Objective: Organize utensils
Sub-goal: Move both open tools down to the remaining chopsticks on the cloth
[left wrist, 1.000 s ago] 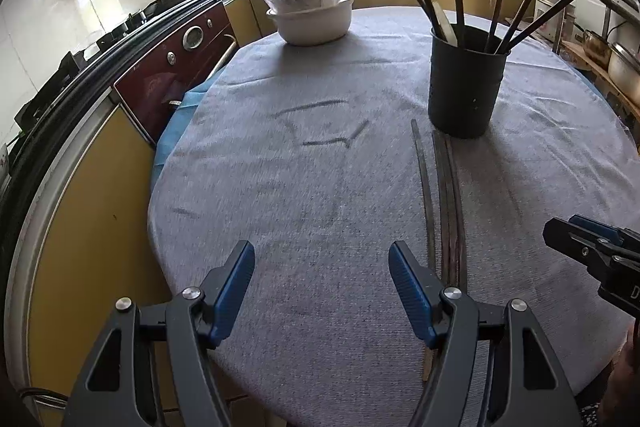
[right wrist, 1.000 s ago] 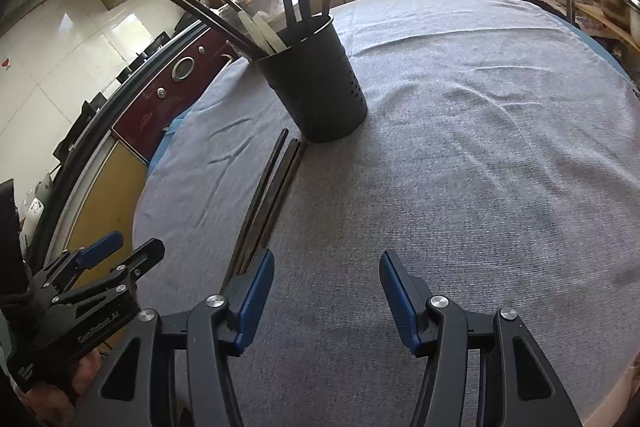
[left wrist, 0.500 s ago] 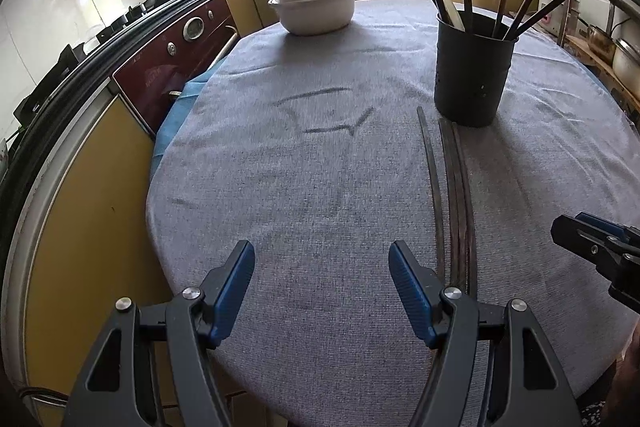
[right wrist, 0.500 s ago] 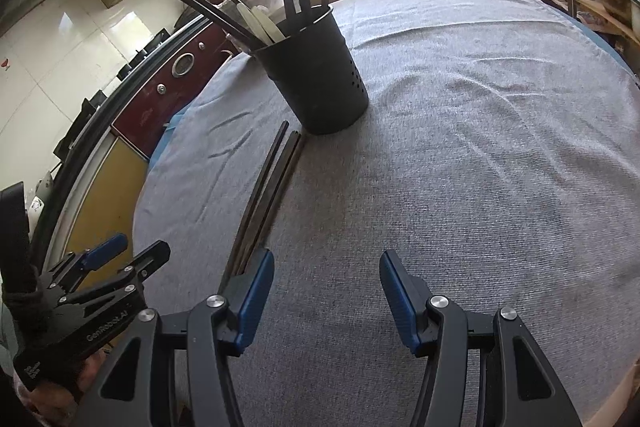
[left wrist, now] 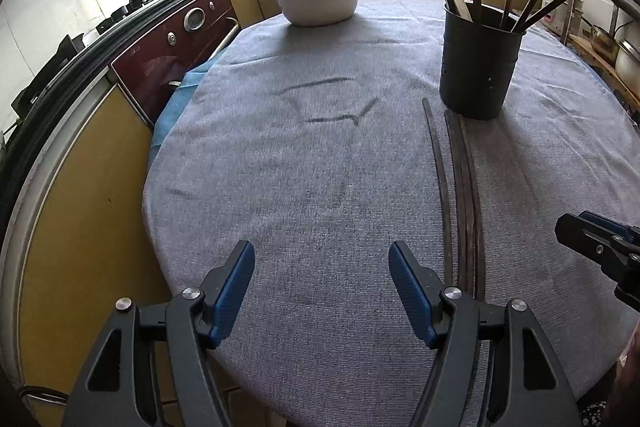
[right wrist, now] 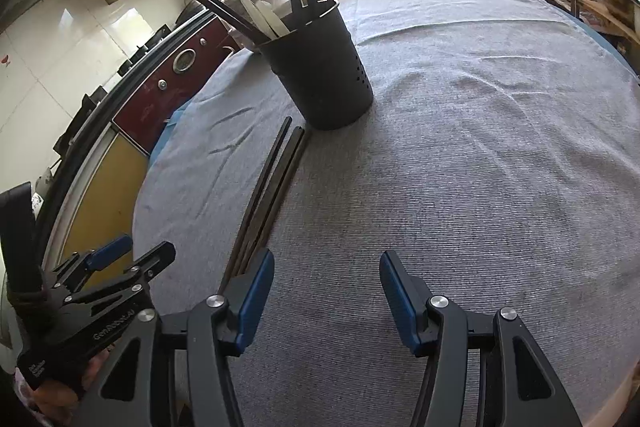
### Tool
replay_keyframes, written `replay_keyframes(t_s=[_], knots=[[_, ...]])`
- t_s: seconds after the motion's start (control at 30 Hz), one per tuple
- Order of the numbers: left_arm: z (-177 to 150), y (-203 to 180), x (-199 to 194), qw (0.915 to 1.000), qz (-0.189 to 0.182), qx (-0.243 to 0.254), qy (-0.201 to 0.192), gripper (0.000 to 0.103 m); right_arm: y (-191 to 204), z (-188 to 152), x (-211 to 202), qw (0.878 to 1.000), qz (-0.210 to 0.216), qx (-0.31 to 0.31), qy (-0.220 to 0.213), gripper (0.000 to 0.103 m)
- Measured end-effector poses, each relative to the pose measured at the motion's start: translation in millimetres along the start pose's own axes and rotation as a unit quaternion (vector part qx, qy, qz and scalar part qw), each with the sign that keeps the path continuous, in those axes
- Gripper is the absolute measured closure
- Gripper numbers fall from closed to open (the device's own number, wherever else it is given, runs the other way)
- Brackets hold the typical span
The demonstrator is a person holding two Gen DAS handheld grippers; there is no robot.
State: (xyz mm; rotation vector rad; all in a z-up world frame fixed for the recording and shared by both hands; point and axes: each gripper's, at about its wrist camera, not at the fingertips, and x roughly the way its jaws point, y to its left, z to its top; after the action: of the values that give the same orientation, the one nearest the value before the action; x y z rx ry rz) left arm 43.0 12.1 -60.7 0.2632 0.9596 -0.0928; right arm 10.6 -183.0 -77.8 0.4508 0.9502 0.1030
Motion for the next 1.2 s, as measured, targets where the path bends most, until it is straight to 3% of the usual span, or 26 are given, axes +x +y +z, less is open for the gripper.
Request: replay_keyframes(t_s=[0.4,0.67,1.1,1.2], knots=[[-3.7,5.3,11.2,0.9997,-0.010,-0.012,0.018,0.033,13.0,9.0,6.5,1.000,0.003,-0.012,0.001,0.045],[-7.8,7.4,17.2,0.9990,-0.025,-0.018,0.031,0.033,38.2,16.7,20.1,0.999,0.008,-0.052,0.005,0.045],[-5.4,40.5,25.8,0.9975,-0.001,-0.060,0.038,0.033,73.9,23.8,71.4,0.988,-0.064,-0.135,0.035,0.045],[-5.2,47.0,26.6,0.9968,-0.001,-0.069,0.040,0.033,78.5,19.0,71.4,0.983,-0.086,-0.162,0.022,0.050]])
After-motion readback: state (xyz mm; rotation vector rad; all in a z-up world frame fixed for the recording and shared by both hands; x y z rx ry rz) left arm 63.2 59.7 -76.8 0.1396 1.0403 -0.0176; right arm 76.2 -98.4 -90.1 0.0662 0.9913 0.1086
